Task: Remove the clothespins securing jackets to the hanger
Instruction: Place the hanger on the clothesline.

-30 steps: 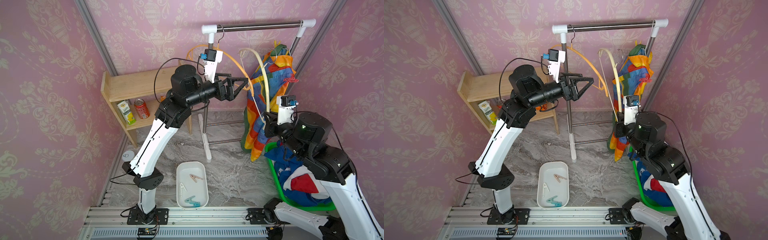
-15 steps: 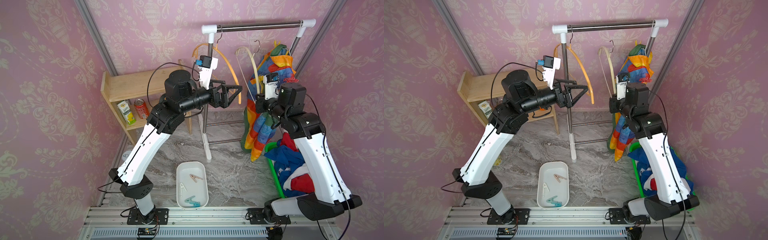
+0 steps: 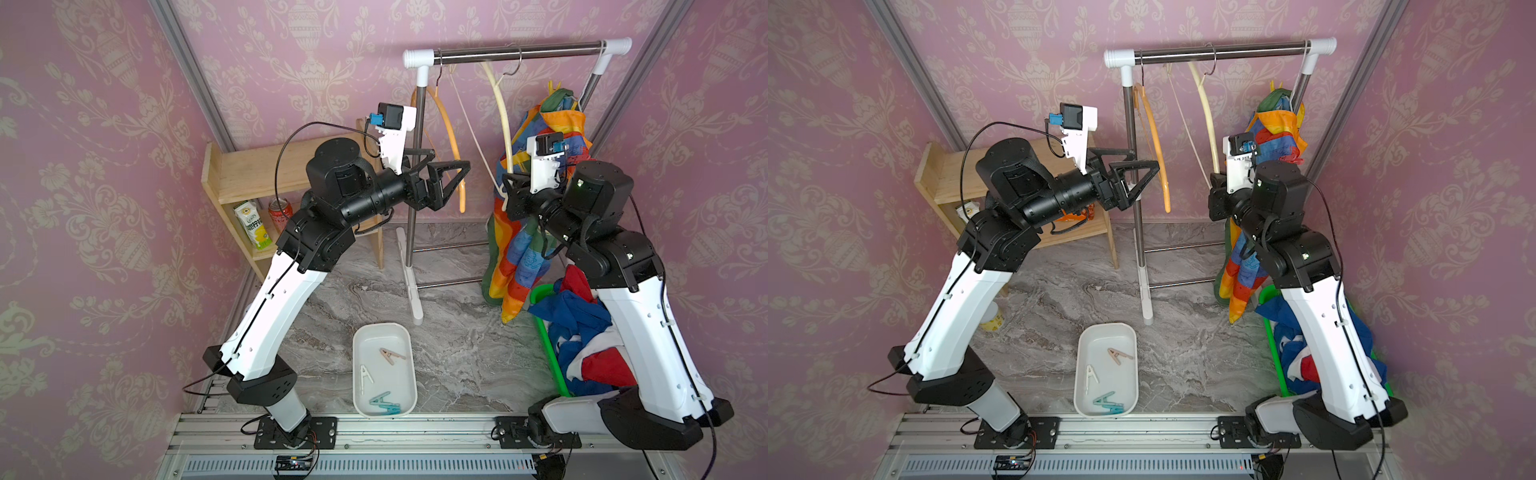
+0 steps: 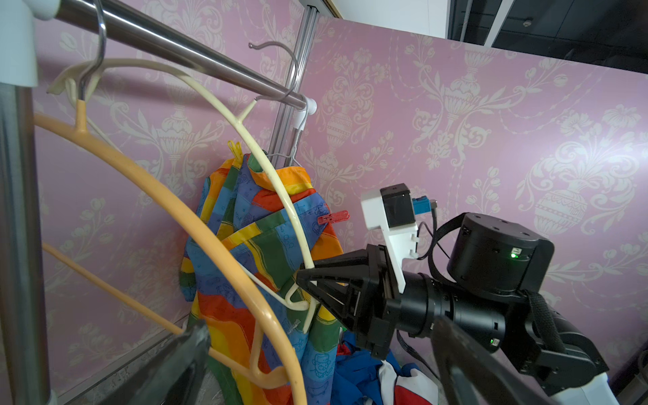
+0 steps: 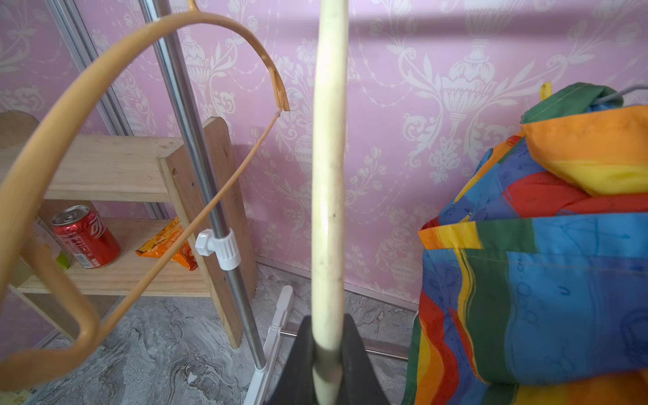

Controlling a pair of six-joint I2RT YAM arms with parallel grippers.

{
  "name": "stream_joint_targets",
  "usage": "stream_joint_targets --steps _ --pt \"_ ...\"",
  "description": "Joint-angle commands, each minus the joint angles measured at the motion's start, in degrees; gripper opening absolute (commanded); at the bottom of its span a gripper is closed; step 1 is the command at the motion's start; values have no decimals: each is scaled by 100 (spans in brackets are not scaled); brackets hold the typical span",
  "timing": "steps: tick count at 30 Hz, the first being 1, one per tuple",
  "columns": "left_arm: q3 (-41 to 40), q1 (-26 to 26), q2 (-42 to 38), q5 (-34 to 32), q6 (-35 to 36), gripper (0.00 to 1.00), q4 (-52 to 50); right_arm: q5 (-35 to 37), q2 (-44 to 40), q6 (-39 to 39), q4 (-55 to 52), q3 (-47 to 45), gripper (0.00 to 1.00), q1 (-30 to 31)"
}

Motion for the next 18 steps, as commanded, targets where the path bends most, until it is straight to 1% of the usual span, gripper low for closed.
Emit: stream_joint_targets --steps 1,4,8,12,13,15,18 --pt "113 59 48 87 -31 99 -12 -44 369 -157 381 422 0 149" --pt "-77 57 -105 42 5 99 10 -23 742 -185 229 817 0 149" --pt "-352 63 -317 29 120 96 65 79 1269 -213 -160 1436 0 154" --pt "-503 68 -452 -74 181 97 49 168 1657 -192 -414 1822 0 151" --pt "-551 72 -484 -116 191 99 53 170 1709 -172 -469 1874 0 153" --pt "-683 71 -585 -185 249 99 86 176 1732 -84 -486 1826 0 154" --pt "-920 73 -760 -305 312 99 213 243 1592 41 -413 1506 0 149"
